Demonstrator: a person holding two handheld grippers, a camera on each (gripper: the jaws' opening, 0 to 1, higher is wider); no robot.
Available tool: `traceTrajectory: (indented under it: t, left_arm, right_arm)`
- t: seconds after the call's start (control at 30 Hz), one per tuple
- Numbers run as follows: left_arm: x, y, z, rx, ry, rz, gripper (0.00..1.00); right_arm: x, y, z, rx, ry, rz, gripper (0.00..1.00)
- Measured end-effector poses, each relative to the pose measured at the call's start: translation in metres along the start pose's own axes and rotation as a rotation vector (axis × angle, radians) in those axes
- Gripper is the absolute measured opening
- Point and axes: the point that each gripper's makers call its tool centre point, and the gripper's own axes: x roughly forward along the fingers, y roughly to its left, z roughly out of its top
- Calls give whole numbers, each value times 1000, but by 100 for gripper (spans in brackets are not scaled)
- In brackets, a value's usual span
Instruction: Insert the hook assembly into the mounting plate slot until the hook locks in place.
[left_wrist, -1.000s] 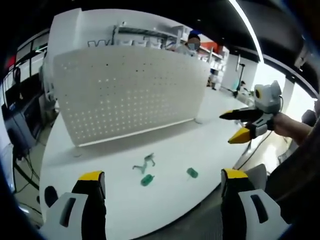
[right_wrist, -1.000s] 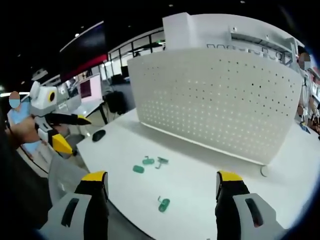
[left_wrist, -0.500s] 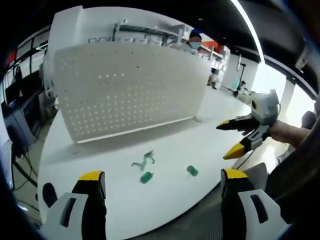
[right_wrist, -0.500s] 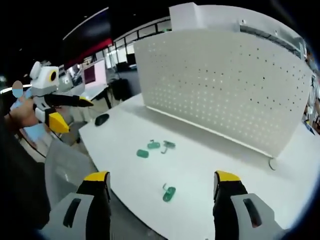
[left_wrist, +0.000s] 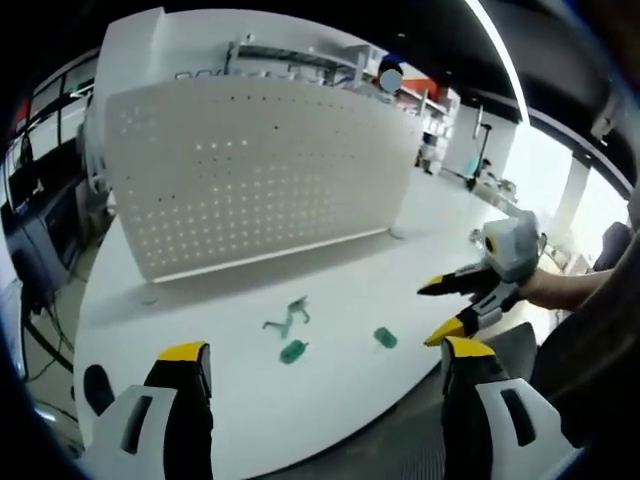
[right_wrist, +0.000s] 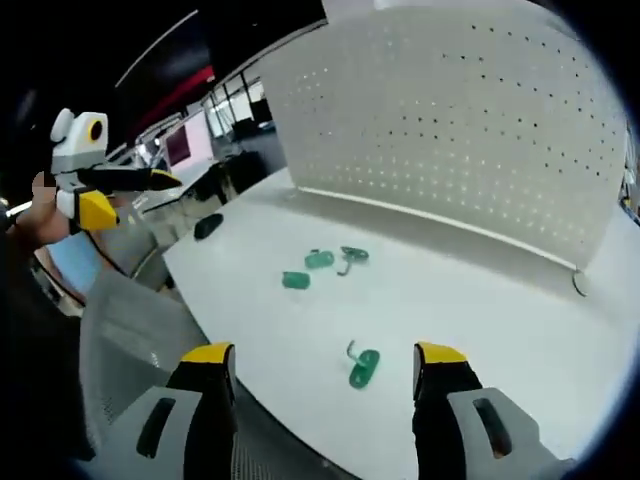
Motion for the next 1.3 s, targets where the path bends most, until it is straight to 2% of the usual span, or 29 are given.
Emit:
traceTrajectory:
  t: [0.1,0.33,0.57,0.7,1.03,1.3]
  left_arm:
    - [1,0,-2,-2,8,-3,97]
    - [4,1,-5,-4,19,-6,97]
    - [4,2,-7,-7,27,-4,97]
    - [5,3,-9,-15,27,-2,97]
    - [6,3,-11,-17,36,-1,96]
    - [8,4,-14,-4,50,0,96]
  right_arm:
    - [4,3,-1,-9,-8,12,73]
    - [21,2,-13,-4,30,27,67]
    - [38,11,-21,-14,78,71,66]
    - [47,9,-30,-11,111,68,64]
    - [56,1,-38,18,133,37,59]
    - [66,0,-44,34,149,47,56]
